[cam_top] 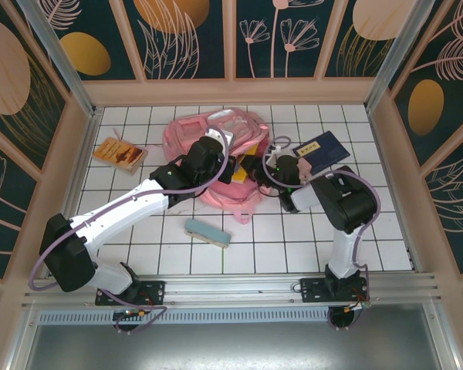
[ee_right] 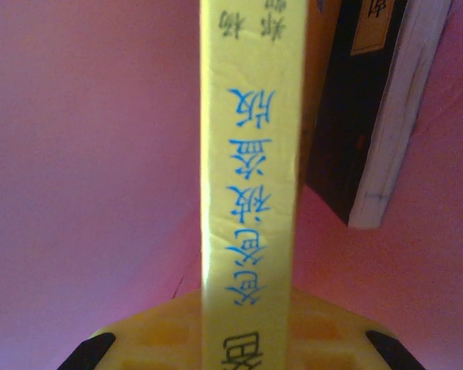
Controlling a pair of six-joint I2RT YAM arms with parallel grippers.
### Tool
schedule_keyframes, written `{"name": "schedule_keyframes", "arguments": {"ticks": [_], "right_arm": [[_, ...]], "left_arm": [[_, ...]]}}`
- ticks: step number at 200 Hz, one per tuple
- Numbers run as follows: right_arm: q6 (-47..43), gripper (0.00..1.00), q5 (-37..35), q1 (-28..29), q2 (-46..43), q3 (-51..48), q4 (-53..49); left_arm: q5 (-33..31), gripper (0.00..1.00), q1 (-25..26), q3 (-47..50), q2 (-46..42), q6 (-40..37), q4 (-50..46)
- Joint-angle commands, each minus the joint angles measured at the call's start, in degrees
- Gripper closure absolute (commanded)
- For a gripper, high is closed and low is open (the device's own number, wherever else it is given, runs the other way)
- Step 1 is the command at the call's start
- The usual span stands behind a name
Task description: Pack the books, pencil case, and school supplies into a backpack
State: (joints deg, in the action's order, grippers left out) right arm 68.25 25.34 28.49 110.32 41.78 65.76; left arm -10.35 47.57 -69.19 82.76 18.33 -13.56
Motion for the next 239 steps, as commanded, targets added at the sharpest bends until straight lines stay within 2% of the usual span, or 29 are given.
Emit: {"name": "schedule_keyframes", "arguments": {"ticks": [1, 21, 38, 50, 59, 82, 93, 107, 150, 203, 214, 231, 239], "right_arm": [[-3.22, 1.0, -7.95, 2.51, 1.73, 5.68, 3.37], [-3.91, 0.99, -11.28, 3.87, 4.01, 9.37, -0.7], [-3.65, 0.82, -11.72, 4.4, 5.34, 11.98, -3.74], [-4.24, 0.63, -11.63, 4.42, 5.33, 13.18, -7.76], [-4.97, 0.52, -11.93, 4.39, 4.77, 13.19, -10.41], [-5.98, 0.37, -12.76, 4.11, 1.47, 9.65, -12.46], [-6.41, 0.33, -12.44, 3.86, -0.66, 7.87, -13.3], [-6.48, 0.19, -12.29, 3.53, -3.44, 5.27, -14.92], [-8.54, 0.18, -11.22, 3.21, -13.81, -3.93, -19.35], [-11.59, 0.19, -12.16, 3.19, -32.36, -17.71, -25.25], [-13.08, 0.19, -13.24, 3.31, -37.61, -20.39, -27.63], [-15.13, 0.19, -15.79, 3.57, -46.25, -23.37, -32.78], [-15.99, 0.19, -16.81, 3.69, -50.05, -24.61, -34.7]], "left_arm": [[2.09, 1.0, 0.29, -0.27, -3.0, 0.82, 3.48], [1.96, 1.0, 0.32, 0.41, -3.64, 0.36, 3.28], [0.99, 1.0, 0.28, 0.88, -3.97, 0.19, 2.98], [0.19, 1.0, 0.3, 1.31, -4.16, 0.14, 3.01], [-0.62, 1.0, 0.26, 1.59, -4.1, 0.17, 3.09], [-2.75, 1.0, 0.25, 2.26, -3.52, 0.19, 3.28], [-3.52, 1.0, 0.31, 2.3, -2.94, 0.39, 3.37], [-4.88, 1.0, 0.32, 2.3, -2.23, 0.68, 3.45], [-10.5, 1.0, 0.08, 1.09, 0.2, 1.54, 2.51], [-8.15, 1.0, 0.0, 0.41, 3.72, 3.08, 3.34], [-7.45, 0.89, 0.06, 0.67, 4.04, 3.38, 3.59], [-6.32, 0.85, -0.25, 1.15, 4.22, 4.19, 3.72], [-5.78, 0.74, -0.38, 1.25, 4.08, 4.71, 3.67]]}}
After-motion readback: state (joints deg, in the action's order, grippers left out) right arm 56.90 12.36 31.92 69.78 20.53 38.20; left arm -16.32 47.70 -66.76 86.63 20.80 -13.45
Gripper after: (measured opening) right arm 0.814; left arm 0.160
